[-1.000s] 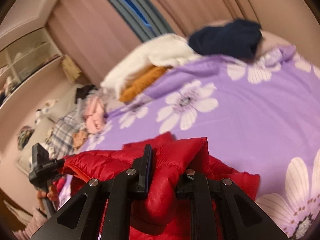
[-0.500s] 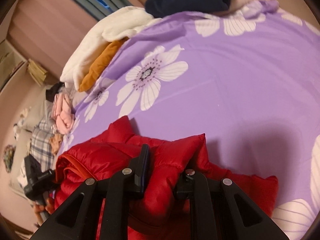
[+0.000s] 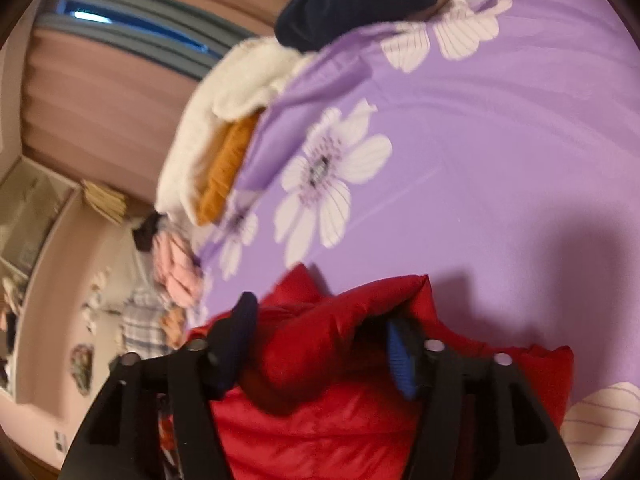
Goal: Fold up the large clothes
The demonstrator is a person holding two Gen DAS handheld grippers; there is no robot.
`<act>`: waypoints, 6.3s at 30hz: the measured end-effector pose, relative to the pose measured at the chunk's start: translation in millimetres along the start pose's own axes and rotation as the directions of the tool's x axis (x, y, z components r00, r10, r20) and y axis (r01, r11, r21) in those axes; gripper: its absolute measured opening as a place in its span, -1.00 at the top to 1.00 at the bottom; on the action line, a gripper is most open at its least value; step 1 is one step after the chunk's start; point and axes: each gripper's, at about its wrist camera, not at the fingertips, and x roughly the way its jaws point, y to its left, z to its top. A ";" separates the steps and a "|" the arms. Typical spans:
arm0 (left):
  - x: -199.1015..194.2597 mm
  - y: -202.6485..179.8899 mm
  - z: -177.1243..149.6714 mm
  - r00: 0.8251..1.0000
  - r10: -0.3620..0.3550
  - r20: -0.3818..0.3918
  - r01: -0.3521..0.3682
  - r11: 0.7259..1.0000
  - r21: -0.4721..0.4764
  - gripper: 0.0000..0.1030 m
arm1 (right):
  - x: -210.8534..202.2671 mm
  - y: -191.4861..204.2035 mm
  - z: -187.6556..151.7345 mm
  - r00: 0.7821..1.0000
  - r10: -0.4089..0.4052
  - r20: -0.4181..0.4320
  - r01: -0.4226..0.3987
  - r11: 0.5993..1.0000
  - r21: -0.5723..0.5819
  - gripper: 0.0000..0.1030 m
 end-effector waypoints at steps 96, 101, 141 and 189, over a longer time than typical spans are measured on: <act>-77.5 105.2 -169.5 0.998 -0.053 0.020 0.057 0.953 -0.299 -0.68 | -36.6 93.4 -180.2 0.979 -0.189 0.080 0.197 0.754 -0.627 -0.28; -59.2 94.4 -157.0 0.997 -0.073 0.018 0.075 0.951 -0.301 -0.70 | -19.8 104.0 -178.6 0.982 -0.174 0.079 0.184 0.752 -0.633 -0.28; -53.8 -142.7 -174.3 0.988 -0.042 0.146 -0.060 0.777 0.627 0.35 | 21.4 59.4 -130.7 0.992 -0.002 -0.128 -0.039 0.948 -0.314 0.64; -29.5 -182.4 -219.1 0.963 -0.150 -0.224 0.269 0.596 0.757 -0.23 | -104.6 4.6 -75.3 0.982 0.130 0.135 -0.101 0.974 -0.205 0.74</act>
